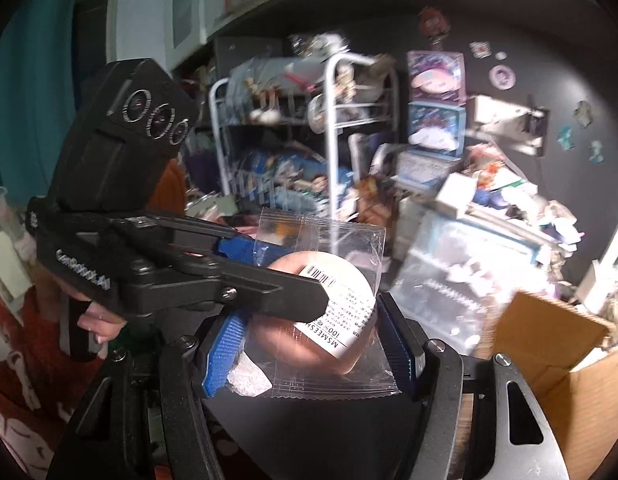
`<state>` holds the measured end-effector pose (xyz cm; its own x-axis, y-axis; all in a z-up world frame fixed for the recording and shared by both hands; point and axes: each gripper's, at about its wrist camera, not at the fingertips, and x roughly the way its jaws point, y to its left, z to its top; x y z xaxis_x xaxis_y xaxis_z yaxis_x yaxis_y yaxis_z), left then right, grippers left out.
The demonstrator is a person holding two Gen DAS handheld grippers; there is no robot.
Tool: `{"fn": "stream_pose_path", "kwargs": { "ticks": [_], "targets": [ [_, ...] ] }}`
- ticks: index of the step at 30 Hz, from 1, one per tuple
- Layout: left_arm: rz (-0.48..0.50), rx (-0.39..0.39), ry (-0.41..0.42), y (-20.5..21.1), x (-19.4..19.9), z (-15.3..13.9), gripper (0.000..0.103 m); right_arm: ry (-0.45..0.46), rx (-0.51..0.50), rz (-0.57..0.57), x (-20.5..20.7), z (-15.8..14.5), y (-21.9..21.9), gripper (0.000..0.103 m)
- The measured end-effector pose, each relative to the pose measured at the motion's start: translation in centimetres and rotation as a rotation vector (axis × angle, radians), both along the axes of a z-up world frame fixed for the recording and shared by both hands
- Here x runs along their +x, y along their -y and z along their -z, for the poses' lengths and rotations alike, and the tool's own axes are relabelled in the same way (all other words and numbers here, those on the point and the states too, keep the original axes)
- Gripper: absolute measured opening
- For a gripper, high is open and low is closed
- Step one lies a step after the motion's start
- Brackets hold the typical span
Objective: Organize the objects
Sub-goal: 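Lower the pink bun into the box and open the right gripper, then move the right gripper back to the white fabric flower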
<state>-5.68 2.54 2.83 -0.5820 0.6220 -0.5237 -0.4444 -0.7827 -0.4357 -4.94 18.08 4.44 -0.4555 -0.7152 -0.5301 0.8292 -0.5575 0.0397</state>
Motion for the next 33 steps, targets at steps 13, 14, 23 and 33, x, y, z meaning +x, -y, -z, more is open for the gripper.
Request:
{"fn": "stream_pose_path", "kwargs": {
  "ticks": [13,14,23,33],
  "targets": [
    [0.202,-0.014,0.078,-12.3,-7.8,-0.5,0.034,0.087,0.002,0.193,-5.5,-0.7,-10.8,0.061],
    [0.209,-0.021,0.085,-12.9,-8.2,-0.3,0.034,0.098,0.005,0.204,-5.9,-0.5,-11.4,0.061],
    [0.210,-0.114,0.085,-15.4,-9.4,0.2,0.077,0.116,0.054,0.268,-7.2,0.6,-13.2,0.072],
    [0.114,-0.131,-0.024,-12.3,-6.8,-2.3,0.078,0.074,0.066,0.275,-6.2,-0.1,-13.3,0.081]
  ]
}}
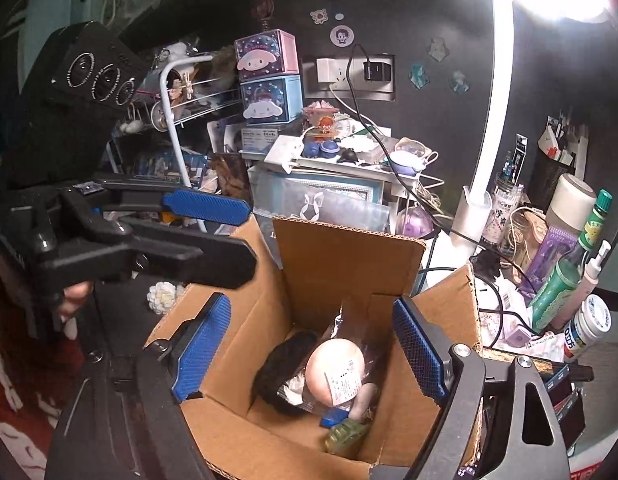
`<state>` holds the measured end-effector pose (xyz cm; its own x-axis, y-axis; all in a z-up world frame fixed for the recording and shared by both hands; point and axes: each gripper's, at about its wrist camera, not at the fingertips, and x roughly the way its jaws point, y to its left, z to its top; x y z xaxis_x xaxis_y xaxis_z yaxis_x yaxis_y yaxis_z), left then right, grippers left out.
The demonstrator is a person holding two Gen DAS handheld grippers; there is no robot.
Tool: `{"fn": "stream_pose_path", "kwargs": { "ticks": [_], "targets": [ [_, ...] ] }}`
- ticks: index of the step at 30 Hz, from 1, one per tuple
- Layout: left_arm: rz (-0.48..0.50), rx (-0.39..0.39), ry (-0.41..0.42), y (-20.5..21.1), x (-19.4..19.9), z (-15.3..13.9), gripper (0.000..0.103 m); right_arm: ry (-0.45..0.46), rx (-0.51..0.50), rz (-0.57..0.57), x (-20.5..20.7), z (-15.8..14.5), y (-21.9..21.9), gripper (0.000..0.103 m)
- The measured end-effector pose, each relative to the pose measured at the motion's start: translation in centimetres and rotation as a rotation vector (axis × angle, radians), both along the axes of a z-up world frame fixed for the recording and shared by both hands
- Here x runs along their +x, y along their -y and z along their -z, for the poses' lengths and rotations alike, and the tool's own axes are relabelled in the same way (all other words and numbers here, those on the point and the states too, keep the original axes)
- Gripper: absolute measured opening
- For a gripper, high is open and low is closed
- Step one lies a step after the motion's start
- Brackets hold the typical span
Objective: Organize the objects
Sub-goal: 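Move the right gripper back to the white fabric flower, then grasp the white fabric flower with the right gripper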
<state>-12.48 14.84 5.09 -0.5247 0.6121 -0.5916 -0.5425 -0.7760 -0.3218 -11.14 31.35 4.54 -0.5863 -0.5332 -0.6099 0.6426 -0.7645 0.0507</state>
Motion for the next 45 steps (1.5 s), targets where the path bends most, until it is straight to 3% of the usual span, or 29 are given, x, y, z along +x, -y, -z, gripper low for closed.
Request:
{"fn": "stream_pose_path", "kwargs": {
  "ticks": [8,13,20,27,36,45],
  "targets": [
    [-0.161,-0.004,-0.080,6.7,3.5,-0.8,0.079,-0.019,-0.055,-0.093,2.3,-1.0,3.7,0.081],
    [-0.292,-0.035,-0.120,12.3,6.5,-0.2,0.084,-0.011,-0.087,-0.246,5.2,-1.2,9.0,0.081],
    [-0.429,-0.019,-0.138,18.6,9.9,3.1,0.084,0.122,-0.085,-0.410,6.9,3.6,17.1,0.081],
    [-0.485,-0.022,-0.032,22.0,10.7,9.3,0.084,0.288,-0.058,-0.402,4.6,11.2,22.3,0.080],
    [-0.508,0.004,0.044,24.1,10.9,12.9,0.084,0.213,0.117,-0.350,3.4,15.4,27.0,0.073],
    [-0.517,-0.002,0.088,25.4,10.0,14.5,0.084,0.182,0.166,-0.331,2.3,16.5,28.4,0.062]
  ]
}}
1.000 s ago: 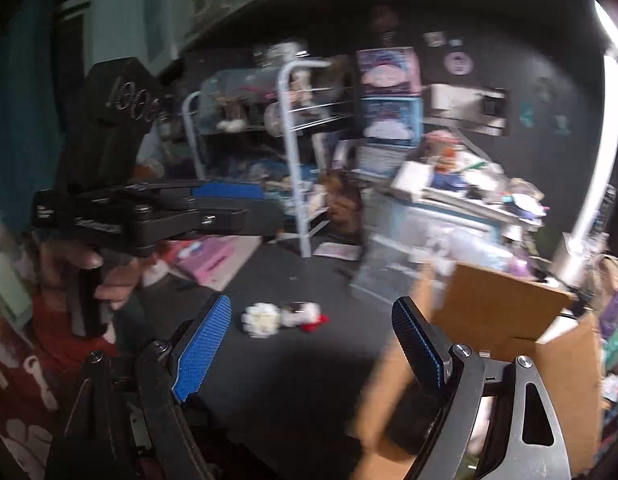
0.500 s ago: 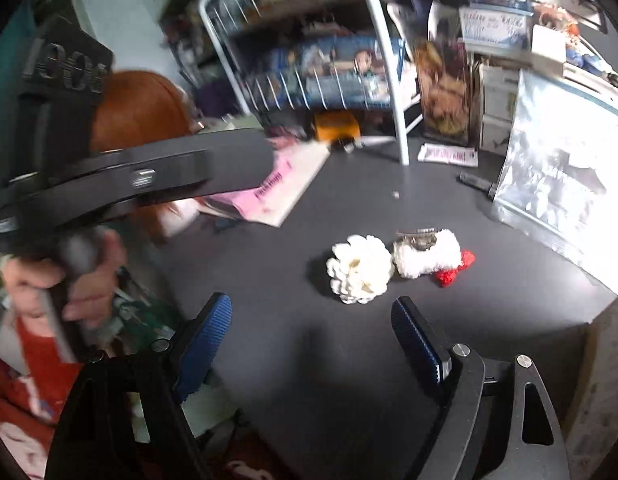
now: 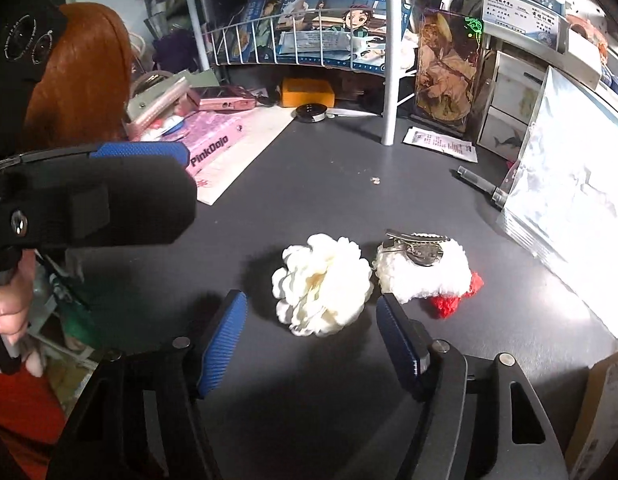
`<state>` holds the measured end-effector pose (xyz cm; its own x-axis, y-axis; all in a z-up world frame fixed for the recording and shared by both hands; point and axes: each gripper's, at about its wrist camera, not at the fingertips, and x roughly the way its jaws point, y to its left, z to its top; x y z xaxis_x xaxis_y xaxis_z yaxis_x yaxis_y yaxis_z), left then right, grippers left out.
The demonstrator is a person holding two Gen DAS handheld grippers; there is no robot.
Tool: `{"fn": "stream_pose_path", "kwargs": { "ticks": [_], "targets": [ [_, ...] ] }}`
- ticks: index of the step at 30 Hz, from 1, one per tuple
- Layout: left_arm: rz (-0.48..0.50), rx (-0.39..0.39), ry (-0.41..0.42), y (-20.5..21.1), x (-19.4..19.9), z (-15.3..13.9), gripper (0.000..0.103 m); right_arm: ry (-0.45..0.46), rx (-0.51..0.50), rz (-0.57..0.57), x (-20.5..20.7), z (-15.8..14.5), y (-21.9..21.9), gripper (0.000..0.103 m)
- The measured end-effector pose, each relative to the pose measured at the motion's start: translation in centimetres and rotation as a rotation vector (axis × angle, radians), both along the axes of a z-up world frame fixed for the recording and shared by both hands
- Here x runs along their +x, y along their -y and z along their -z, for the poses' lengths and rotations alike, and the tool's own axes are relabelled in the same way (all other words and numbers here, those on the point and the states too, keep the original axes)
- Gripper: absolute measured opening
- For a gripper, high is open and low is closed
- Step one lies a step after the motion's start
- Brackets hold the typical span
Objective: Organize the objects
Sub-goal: 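Grasp the white fabric flower with the right gripper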
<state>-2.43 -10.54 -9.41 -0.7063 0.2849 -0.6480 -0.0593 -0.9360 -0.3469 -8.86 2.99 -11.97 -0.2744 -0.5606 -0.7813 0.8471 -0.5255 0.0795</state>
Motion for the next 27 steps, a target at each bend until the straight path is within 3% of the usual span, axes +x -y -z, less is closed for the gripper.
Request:
{"fn": "stream_pose_path", "kwargs": {
  "ticks": [6,8,13,21,22,27],
  "targets": [
    [0.007,-0.001,0.009,0.0,-0.4,0.1,0.084,0.002,0.019,-0.010,-0.2,0.5,0.4,0.038],
    [0.010,0.001,0.011,-0.1,-0.3,0.0,0.084,0.004,0.013,-0.019,0.0,0.3,0.2,0.022],
    [0.031,0.016,0.013,-0.7,-0.1,-0.2,0.084,0.012,-0.014,-0.036,0.6,-0.2,-0.6,0.016],
    [0.092,0.047,-0.004,-2.8,1.1,-1.3,0.082,0.006,-0.104,-0.070,3.2,-3.4,-3.3,0.016],
    [0.105,0.053,-0.010,-3.1,1.3,-1.6,0.080,-0.003,-0.117,-0.074,3.6,-4.0,-3.7,0.016],
    [0.185,0.101,-0.043,-5.0,2.0,-3.5,0.046,-0.084,-0.171,-0.078,5.5,-7.3,-5.9,0.016]
  ]
}}
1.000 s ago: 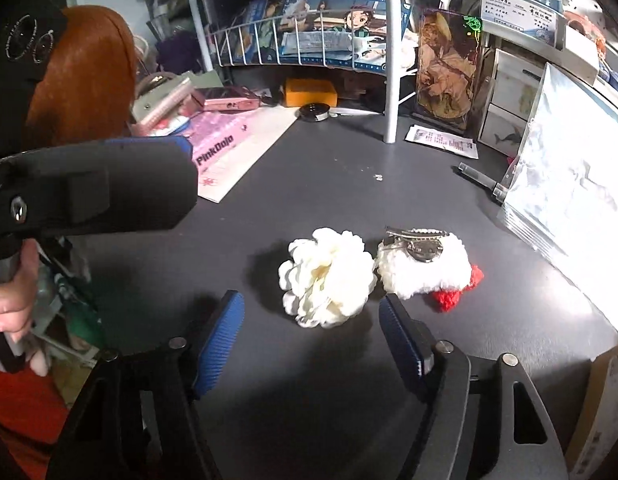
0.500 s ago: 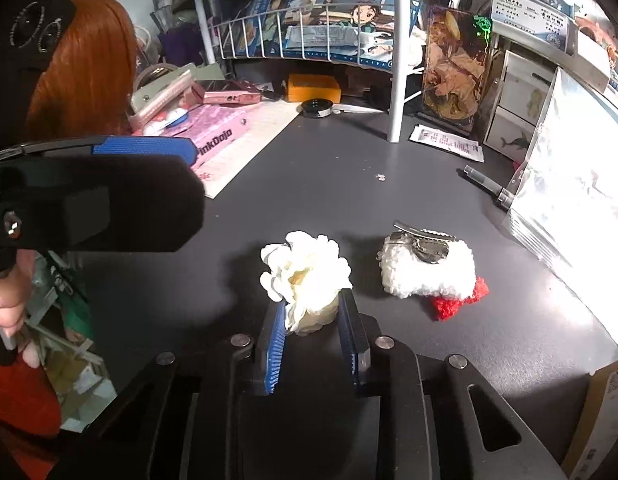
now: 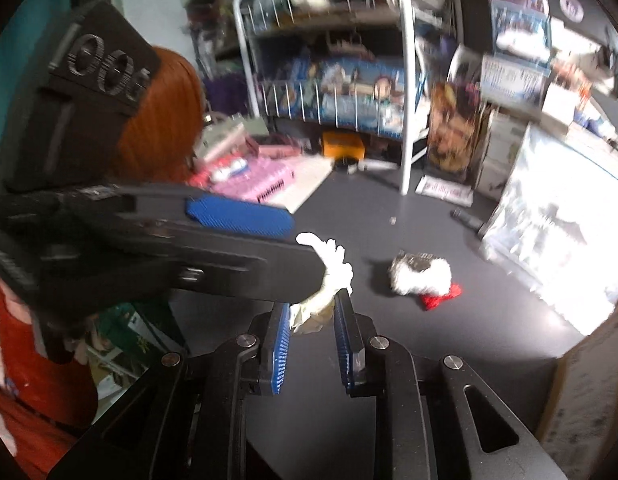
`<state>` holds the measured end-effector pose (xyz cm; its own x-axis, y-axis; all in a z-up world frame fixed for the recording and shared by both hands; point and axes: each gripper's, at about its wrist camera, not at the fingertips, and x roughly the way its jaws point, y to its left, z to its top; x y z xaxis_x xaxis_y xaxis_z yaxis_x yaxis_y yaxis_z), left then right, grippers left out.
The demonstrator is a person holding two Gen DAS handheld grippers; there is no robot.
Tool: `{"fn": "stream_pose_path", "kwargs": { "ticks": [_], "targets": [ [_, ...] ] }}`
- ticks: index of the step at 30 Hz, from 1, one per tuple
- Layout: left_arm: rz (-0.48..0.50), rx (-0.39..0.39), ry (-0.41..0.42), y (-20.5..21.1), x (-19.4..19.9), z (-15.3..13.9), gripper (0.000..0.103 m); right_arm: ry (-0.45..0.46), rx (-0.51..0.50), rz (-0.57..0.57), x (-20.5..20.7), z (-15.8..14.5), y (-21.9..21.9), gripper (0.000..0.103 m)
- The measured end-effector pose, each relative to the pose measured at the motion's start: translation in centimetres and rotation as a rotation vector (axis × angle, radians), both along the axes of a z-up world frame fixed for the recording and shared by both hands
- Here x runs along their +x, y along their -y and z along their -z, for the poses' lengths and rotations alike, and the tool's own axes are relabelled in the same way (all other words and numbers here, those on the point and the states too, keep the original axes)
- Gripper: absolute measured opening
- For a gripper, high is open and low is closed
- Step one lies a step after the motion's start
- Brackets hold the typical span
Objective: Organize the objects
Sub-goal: 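Grasp the white fabric flower with the right gripper, then carry the flower into the box and open the right gripper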
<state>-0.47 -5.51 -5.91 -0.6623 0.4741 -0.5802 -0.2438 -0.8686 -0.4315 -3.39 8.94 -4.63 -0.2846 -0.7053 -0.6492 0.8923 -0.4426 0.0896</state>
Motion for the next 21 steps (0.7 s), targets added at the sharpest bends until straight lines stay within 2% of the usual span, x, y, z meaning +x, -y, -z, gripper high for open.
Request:
{"fn": "stream_pose_path", "kwargs": {
  "ticks": [6,12,17,21],
  "targets": [
    [0.080,0.004,-0.063,-3.3,-0.1,-3.9,0.027,-0.160,-0.033,0.026,1.5,-4.4,-3.4,0.016],
    [0.168,-0.048,-0.117,-8.2,-2.2,-7.9,0.023,-0.226,-0.054,0.102,0.8,-7.5,-8.0,0.016],
    [0.260,-0.086,-0.124,-13.0,-5.8,-10.3,0.023,-0.243,-0.041,0.182,-1.1,-9.5,-12.1,0.016],
    [0.318,-0.096,-0.101,-16.5,-8.8,-11.2,0.023,-0.182,-0.026,0.236,-3.8,-10.6,-15.4,0.016]
  ]
}}
